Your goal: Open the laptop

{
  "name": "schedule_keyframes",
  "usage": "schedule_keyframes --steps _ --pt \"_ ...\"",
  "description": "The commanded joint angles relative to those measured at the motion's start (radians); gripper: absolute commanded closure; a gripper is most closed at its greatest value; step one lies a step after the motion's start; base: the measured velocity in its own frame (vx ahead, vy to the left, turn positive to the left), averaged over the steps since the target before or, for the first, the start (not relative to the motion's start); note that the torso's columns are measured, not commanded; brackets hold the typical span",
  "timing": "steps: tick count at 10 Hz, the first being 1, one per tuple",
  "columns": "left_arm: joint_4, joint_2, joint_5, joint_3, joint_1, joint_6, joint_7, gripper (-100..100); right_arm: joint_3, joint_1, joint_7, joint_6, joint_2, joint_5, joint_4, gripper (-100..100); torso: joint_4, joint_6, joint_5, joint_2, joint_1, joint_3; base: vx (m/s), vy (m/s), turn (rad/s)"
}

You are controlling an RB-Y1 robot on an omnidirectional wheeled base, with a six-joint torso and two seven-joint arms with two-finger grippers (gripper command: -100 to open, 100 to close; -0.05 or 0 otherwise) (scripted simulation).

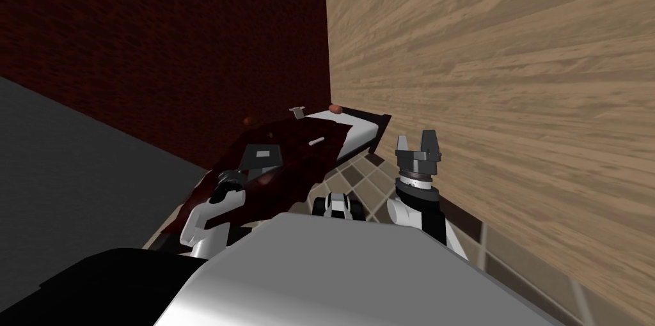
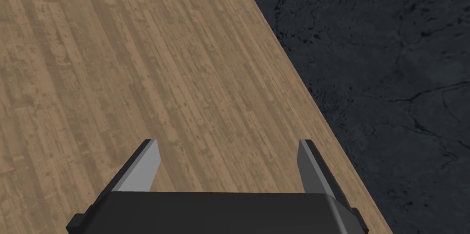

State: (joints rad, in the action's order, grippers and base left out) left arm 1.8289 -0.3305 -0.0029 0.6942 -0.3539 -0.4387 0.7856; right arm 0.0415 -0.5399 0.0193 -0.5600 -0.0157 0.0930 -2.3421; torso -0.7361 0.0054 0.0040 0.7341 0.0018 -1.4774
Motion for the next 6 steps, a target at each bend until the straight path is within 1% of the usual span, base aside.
schedule_keyframes --steps 1,2,3,4,5,6 --pt "0.008 -0.012 0.057 -0.014 -0.030 0.029 0.010 -100 0.000 0.000 0.000 0.000 0.000 0.000 0.000 0 0.000 0.000 0.000 0.000 -0.001 0.000 0.048 0.047 0.225" --pt "0.033 -0.038 0.089 -0.023 -0.061 0.041 0.010 -100 0.000 0.000 0.000 0.000 0.000 0.000 0.000 0 0.000 -0.004 -0.004 -0.004 -0.005 -0.003 0.160 -0.008 0.371" --pt "0.059 -0.064 0.123 -0.031 -0.095 0.053 0.011 -100 0.000 -0.001 0.000 0.000 0.000 0.000 0.000 0 0.001 -0.005 -0.005 -0.006 -0.007 -0.004 0.223 -0.035 0.345" --pt "0.059 -0.064 0.139 -0.031 -0.112 0.053 0.011 -100 0.000 -0.001 0.000 0.000 0.000 0.000 0.000 0 0.001 -0.005 -0.005 -0.005 -0.006 -0.004 0.181 -0.026 0.093" --pt "0.085 -0.091 0.175 -0.040 -0.147 0.065 0.011 -100 0.000 -0.001 0.000 0.000 0.000 0.000 0.000 0 -0.001 -0.004 -0.004 0.002 -0.003 0.000 0.161 -0.008 0.218" --pt "0.111 -0.117 0.204 -0.049 -0.181 0.078 0.011 -100 0.000 -0.001 0.000 0.000 0.000 0.000 0.000 0 -0.003 -0.006 -0.003 0.006 0.000 0.003 0.199 -0.008 0.349"
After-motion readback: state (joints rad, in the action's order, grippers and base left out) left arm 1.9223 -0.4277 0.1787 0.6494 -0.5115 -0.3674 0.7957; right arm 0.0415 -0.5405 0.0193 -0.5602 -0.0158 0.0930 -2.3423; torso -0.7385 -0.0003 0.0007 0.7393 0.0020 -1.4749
